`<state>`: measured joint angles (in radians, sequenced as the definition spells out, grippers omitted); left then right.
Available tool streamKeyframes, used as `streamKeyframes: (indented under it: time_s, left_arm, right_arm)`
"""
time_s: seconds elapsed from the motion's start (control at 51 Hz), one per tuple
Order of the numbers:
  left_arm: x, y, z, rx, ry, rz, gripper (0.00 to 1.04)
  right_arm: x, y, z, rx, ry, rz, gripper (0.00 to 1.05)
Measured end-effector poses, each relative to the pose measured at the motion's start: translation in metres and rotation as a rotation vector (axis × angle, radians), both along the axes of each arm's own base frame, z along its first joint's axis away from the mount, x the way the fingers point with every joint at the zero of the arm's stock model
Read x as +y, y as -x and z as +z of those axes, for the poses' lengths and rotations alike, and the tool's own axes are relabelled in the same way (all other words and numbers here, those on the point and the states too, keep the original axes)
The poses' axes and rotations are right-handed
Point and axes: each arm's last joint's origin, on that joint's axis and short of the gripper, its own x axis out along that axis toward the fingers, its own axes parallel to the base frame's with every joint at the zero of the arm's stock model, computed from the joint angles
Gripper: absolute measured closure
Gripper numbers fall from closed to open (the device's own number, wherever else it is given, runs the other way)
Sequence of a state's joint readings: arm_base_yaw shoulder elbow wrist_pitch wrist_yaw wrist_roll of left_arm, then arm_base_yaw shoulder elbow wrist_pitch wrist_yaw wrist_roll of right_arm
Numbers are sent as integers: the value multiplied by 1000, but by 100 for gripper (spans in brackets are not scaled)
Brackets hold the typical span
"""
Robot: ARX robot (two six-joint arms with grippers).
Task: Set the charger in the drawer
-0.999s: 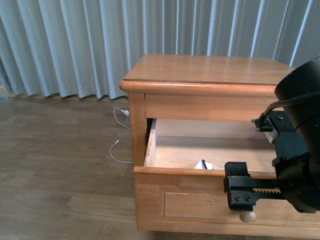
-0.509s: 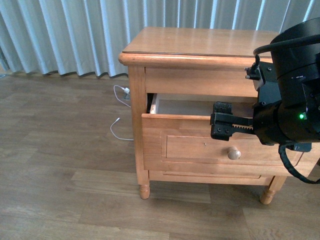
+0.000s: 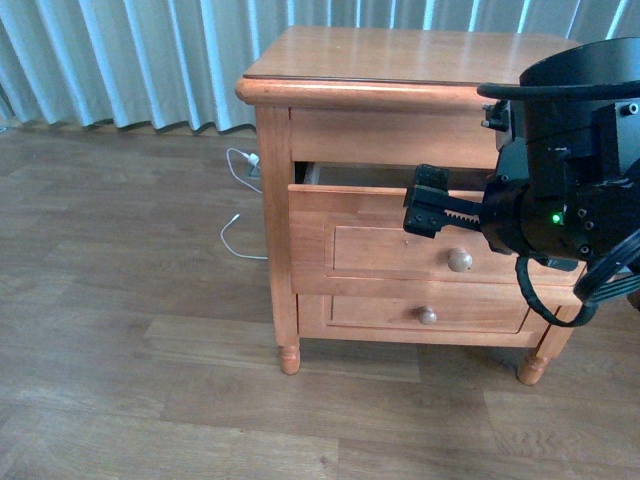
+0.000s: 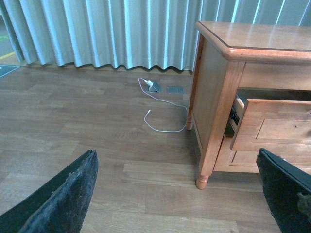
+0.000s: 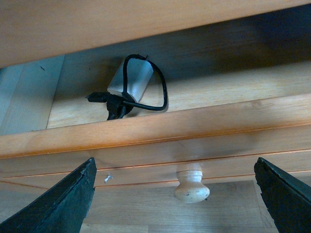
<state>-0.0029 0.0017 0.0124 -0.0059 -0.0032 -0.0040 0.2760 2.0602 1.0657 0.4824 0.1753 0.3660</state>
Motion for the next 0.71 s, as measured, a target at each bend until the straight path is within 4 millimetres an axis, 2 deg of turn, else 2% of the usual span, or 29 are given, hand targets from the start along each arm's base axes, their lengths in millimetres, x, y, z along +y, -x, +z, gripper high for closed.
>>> streamKeyframes:
  time_s: [0.235,0.705]
  left_arm:
    - [0,0,0,0,0,0,6]
    - [0,0,0,0,0,0,6]
  right_arm:
    - [6,-17,-5,-51,-14,6,8]
    - [-2,-46,-19,-113,-46,-17,8]
